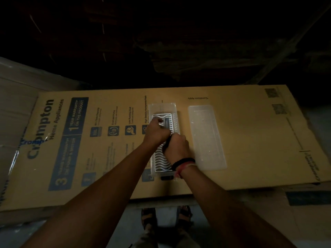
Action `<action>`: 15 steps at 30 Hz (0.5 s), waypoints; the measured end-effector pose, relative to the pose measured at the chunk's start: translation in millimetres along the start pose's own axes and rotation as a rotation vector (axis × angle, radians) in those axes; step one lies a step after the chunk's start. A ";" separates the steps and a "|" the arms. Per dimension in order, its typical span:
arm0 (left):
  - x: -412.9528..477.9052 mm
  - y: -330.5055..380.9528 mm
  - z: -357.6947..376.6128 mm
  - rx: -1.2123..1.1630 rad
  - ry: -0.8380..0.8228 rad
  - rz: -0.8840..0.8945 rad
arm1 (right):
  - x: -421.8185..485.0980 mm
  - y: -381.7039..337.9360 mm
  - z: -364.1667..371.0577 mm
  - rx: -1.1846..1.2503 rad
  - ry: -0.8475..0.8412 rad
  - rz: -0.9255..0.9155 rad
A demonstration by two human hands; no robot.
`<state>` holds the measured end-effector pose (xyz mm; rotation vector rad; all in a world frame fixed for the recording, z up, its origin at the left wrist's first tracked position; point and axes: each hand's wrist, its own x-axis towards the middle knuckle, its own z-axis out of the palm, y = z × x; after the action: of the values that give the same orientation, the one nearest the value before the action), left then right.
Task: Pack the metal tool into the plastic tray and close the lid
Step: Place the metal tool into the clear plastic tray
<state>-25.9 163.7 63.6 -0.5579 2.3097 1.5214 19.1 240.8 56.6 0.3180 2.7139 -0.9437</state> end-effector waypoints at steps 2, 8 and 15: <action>2.5 -3.8 -2.1 0.017 0.028 0.009 | 6.0 -2.9 3.5 0.001 -0.019 0.004; 6.9 -14.5 -9.8 0.165 0.062 0.133 | 20.2 -14.1 8.7 -0.004 -0.065 -0.039; 8.8 -16.2 -11.2 0.193 0.074 0.151 | 32.5 -11.9 17.3 -0.029 -0.115 -0.015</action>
<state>-26.3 146.3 50.9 -0.4043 2.5711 1.3401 -12.2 224.7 40.5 0.2308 2.6259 -0.8964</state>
